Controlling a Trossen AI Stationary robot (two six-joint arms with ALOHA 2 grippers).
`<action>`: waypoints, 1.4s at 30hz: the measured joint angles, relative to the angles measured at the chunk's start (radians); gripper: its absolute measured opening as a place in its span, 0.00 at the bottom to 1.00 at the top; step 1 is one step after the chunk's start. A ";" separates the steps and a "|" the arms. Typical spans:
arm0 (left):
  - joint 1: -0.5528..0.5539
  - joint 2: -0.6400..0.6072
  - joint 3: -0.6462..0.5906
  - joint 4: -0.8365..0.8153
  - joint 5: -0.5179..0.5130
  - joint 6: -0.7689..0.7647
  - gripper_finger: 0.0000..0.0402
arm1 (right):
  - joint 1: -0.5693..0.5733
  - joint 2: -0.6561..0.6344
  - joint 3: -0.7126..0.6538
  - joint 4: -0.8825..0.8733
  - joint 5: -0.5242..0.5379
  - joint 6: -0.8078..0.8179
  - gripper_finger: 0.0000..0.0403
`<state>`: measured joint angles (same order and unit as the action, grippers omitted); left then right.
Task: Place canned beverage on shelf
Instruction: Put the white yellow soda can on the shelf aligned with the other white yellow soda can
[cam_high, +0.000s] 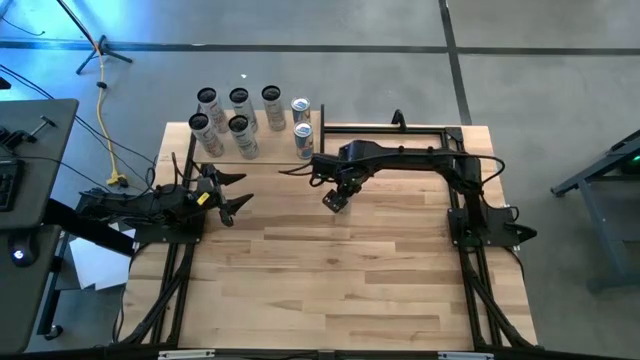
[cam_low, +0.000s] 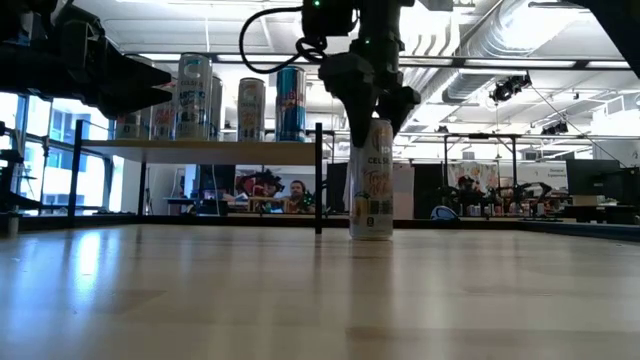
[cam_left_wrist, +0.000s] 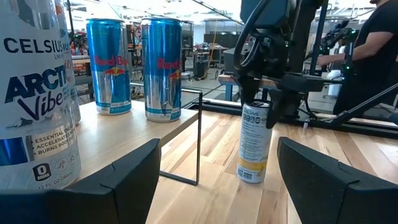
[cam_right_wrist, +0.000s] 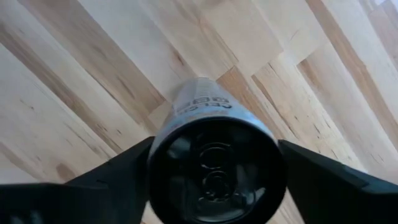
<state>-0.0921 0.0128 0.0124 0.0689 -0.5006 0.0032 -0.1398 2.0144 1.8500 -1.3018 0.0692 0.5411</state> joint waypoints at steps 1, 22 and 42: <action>0.000 0.000 0.000 0.000 0.000 0.000 0.72 | 0.000 0.000 0.000 0.000 0.000 0.001 0.73; 0.000 0.000 0.000 0.000 0.000 0.000 0.72 | 0.058 -0.008 0.139 -0.059 -0.141 0.140 0.60; 0.000 0.000 0.000 0.000 0.000 0.000 0.72 | 0.233 -0.009 0.382 -0.058 -0.098 0.196 0.60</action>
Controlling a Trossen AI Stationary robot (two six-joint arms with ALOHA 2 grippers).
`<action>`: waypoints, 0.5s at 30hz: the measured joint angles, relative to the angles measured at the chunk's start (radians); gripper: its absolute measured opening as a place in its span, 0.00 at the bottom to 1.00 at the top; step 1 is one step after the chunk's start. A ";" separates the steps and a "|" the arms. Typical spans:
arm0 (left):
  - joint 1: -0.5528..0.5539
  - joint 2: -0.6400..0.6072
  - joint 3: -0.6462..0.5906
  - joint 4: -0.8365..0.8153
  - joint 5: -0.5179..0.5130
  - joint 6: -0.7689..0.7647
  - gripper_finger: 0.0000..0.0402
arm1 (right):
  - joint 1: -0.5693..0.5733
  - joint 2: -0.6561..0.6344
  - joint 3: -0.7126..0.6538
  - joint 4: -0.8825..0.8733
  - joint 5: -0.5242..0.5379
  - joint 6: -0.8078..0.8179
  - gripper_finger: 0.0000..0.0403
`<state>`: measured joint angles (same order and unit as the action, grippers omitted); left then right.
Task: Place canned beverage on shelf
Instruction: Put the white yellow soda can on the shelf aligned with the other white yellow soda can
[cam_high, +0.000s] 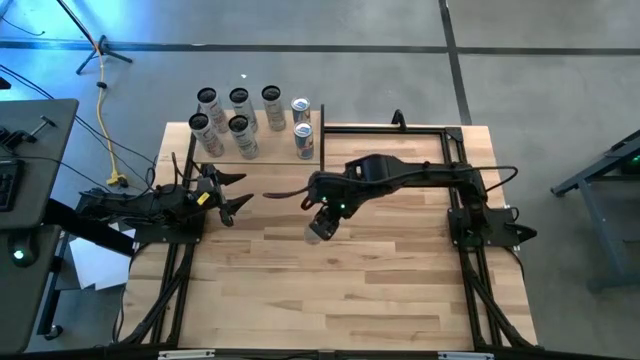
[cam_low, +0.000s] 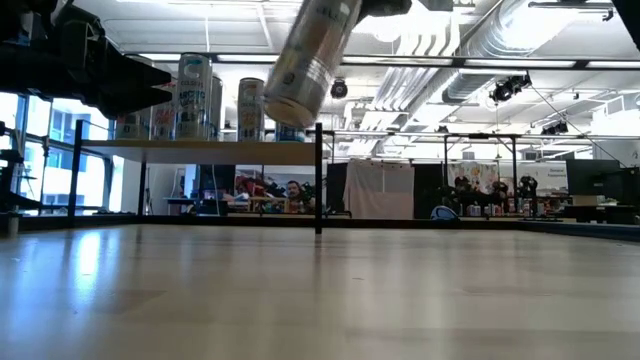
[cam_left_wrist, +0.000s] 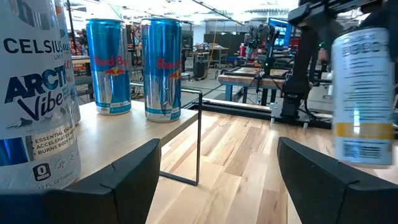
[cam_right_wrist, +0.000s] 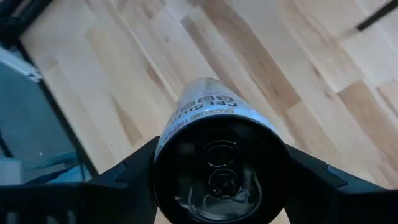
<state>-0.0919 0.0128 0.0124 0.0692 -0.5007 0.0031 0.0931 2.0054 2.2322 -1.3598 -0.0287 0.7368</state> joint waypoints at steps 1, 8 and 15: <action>0.000 0.000 0.000 0.000 0.000 0.000 0.72 | 0.004 0.000 0.000 0.010 -0.003 0.003 0.60; 0.000 0.000 0.000 0.000 0.000 0.000 0.72 | 0.008 0.005 0.000 0.059 -0.032 0.010 0.60; 0.000 0.000 0.000 0.000 0.000 0.000 0.72 | 0.012 0.030 -0.002 0.186 -0.002 -0.112 0.60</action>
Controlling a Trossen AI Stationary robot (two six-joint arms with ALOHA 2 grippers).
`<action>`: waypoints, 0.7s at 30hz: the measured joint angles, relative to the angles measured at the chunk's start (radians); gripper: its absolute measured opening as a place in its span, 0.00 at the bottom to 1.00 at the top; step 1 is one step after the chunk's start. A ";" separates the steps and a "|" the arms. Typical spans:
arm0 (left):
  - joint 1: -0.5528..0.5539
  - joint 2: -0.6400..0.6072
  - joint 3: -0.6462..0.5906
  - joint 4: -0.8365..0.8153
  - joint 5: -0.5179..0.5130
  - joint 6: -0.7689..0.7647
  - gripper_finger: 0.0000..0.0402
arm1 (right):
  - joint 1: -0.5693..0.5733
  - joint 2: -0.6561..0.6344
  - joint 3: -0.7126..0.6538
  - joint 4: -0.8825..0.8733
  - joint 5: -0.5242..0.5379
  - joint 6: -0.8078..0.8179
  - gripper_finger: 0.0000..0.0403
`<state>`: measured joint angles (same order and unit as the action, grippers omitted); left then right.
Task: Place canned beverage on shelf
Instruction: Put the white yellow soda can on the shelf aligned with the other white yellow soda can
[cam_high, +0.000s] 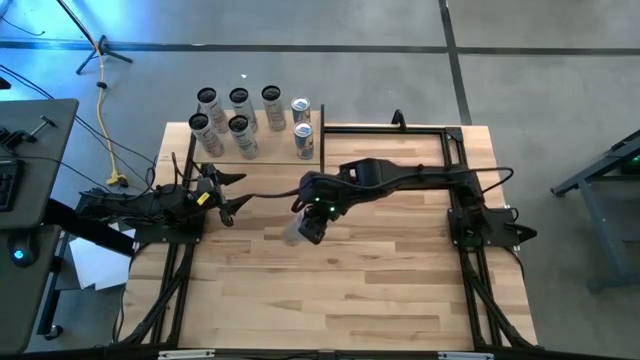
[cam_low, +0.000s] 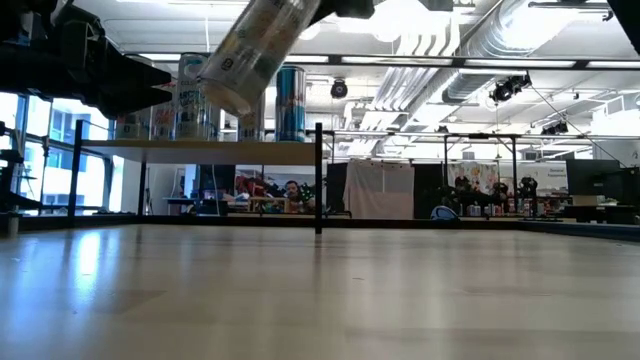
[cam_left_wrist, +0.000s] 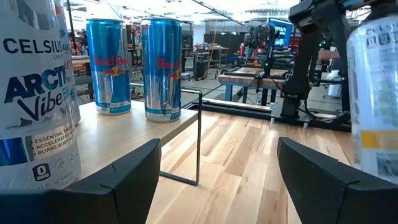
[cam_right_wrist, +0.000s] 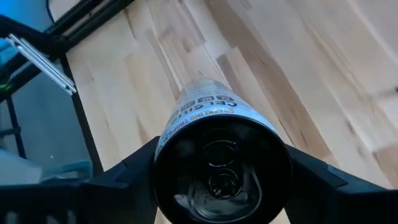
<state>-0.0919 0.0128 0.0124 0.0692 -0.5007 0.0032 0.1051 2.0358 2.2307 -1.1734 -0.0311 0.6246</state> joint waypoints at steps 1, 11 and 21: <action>0.000 0.000 0.000 0.000 0.000 0.000 0.72 | 0.000 0.007 0.000 0.012 -0.001 -0.015 0.60; 0.000 0.000 0.000 0.000 0.000 0.000 0.72 | -0.054 0.119 -0.001 0.040 -0.002 -0.155 0.60; 0.000 0.000 0.000 0.000 0.000 0.000 0.72 | -0.151 0.171 -0.002 -0.003 0.074 -0.312 0.60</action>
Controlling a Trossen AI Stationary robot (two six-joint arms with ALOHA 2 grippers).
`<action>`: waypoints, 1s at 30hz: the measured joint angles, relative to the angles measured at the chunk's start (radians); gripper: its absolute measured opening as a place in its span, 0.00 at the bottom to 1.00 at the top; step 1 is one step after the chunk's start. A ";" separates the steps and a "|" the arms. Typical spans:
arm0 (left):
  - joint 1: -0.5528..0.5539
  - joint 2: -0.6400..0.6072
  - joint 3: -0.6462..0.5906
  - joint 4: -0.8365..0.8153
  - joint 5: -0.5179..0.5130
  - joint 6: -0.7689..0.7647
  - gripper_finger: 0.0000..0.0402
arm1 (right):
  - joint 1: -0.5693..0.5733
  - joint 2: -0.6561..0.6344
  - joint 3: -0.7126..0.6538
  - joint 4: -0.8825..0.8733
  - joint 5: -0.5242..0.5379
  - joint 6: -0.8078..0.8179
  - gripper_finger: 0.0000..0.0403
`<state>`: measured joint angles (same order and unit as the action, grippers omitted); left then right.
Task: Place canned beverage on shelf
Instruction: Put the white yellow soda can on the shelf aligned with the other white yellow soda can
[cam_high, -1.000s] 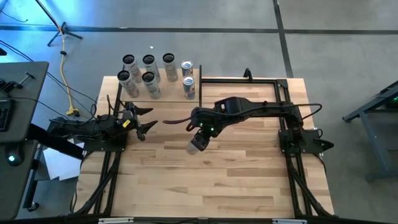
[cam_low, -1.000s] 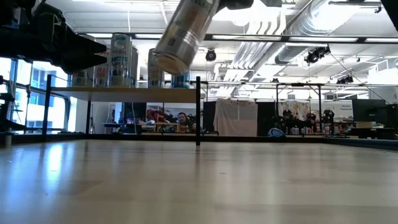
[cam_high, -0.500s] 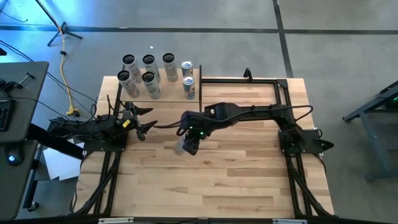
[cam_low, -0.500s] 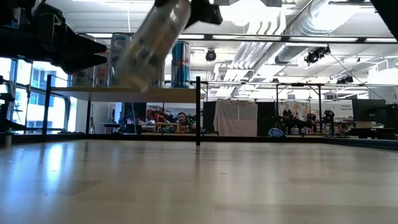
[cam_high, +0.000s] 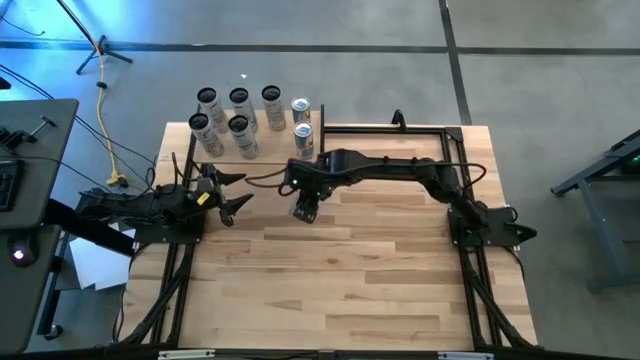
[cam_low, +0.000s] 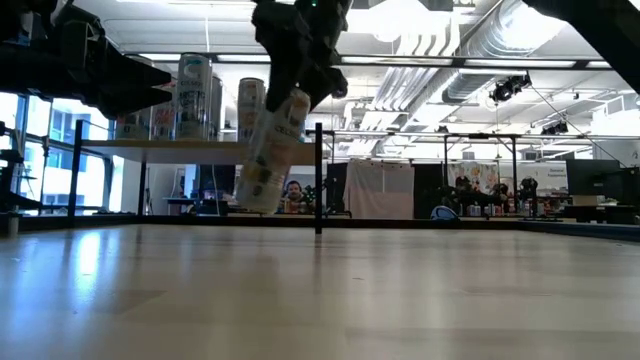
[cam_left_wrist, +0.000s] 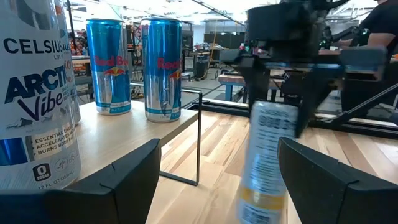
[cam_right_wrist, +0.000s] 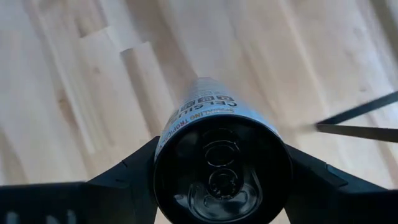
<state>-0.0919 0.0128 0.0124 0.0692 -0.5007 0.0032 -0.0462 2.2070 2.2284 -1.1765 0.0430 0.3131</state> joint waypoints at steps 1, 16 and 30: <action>0.000 0.000 0.000 0.000 0.000 0.000 0.72 | -0.006 0.000 0.000 -0.003 0.009 -0.006 0.60; 0.000 0.000 0.000 -0.001 0.000 0.000 0.72 | -0.026 0.056 -0.001 -0.024 0.004 -0.027 0.64; 0.000 0.000 0.000 0.000 -0.005 0.000 0.72 | -0.040 0.077 0.002 0.073 -0.089 -0.027 0.65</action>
<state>-0.0921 0.0128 0.0124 0.0689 -0.5053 0.0032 -0.0860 2.2837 2.2299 -1.1034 -0.0460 0.2863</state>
